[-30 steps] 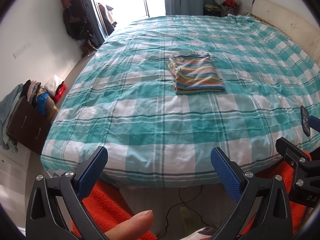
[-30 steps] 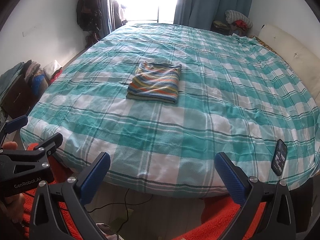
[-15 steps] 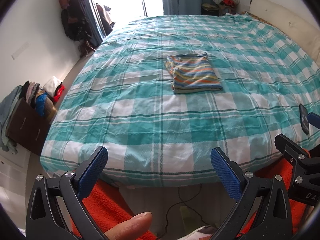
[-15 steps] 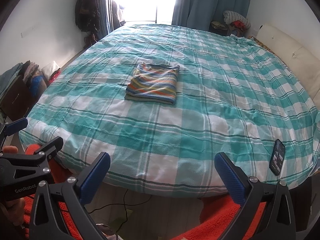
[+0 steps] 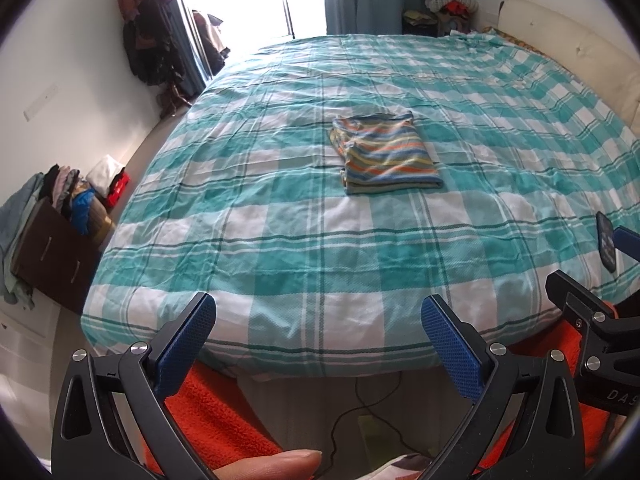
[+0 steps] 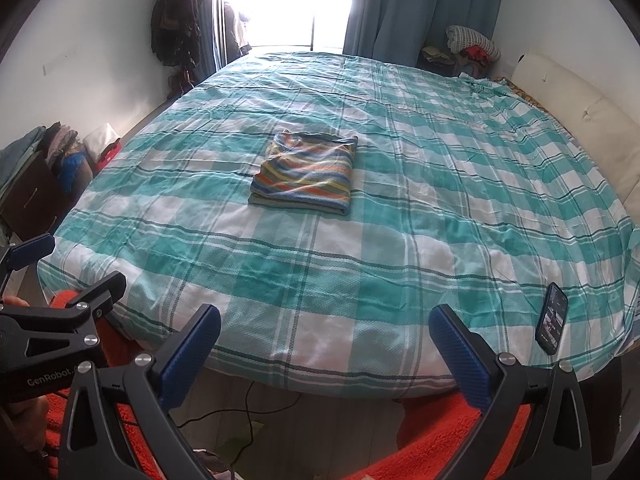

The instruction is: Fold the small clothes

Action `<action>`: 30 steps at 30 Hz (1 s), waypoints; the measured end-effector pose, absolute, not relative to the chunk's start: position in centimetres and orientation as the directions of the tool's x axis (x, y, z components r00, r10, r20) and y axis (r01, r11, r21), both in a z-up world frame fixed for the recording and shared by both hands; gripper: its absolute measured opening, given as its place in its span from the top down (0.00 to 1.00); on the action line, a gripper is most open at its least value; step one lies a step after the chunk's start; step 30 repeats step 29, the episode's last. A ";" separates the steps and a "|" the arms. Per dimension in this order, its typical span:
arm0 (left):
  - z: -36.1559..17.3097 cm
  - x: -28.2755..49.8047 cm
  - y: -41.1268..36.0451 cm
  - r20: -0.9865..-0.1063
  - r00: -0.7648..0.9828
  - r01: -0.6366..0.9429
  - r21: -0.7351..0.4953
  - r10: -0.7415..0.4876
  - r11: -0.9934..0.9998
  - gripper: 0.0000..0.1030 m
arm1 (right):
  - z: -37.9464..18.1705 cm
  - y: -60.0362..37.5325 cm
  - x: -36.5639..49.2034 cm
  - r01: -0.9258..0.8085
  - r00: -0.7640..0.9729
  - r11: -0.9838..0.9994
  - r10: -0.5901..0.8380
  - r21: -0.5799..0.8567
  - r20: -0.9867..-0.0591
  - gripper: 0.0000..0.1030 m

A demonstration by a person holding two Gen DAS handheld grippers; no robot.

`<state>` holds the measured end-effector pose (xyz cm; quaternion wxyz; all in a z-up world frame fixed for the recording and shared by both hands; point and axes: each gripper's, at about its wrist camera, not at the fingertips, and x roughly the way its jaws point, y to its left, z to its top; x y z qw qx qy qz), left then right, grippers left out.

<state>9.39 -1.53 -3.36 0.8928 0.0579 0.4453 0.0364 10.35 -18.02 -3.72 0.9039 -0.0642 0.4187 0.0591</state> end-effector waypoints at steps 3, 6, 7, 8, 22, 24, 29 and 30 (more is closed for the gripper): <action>-3.3 9.5 -1.5 -0.790 0.601 -0.015 0.137 0.118 0.990 0.00 | -3.5 -18.0 10.4 -0.156 0.644 0.986 0.053 -0.064 -0.763 0.00; -3.3 9.5 -1.5 -0.790 0.601 -0.013 0.140 0.120 0.990 0.00 | -3.4 -18.1 10.4 -0.156 0.645 0.986 0.052 -0.065 -0.763 0.00; -3.3 9.5 -1.5 -0.791 0.600 -0.013 0.141 0.120 0.990 0.00 | -3.3 -18.1 10.4 -0.154 0.645 0.986 0.051 -0.064 -0.762 0.00; -3.2 9.5 -1.5 -0.791 0.600 -0.013 0.142 0.121 0.990 0.00 | -3.3 -18.1 10.4 -0.154 0.645 0.986 0.052 -0.063 -0.763 0.00; -3.2 9.6 -1.6 -0.792 0.598 -0.010 0.145 0.122 0.989 0.00 | -3.3 -18.3 10.4 -0.145 0.640 0.988 0.050 -0.056 -0.766 0.00; -3.2 9.5 -1.6 -0.794 0.599 -0.005 0.131 0.108 0.991 0.00 | -3.4 -18.3 10.4 -0.145 0.640 0.988 0.051 -0.055 -0.767 0.00; -3.1 9.4 -1.3 -0.789 0.607 0.008 0.133 0.101 0.991 0.00 | -3.4 -18.4 10.5 -0.142 0.638 0.988 0.050 -0.054 -0.768 0.00; -3.1 9.4 -1.3 -0.789 0.607 0.008 0.133 0.101 0.991 0.00 | -3.4 -18.4 10.5 -0.142 0.638 0.988 0.050 -0.054 -0.768 0.00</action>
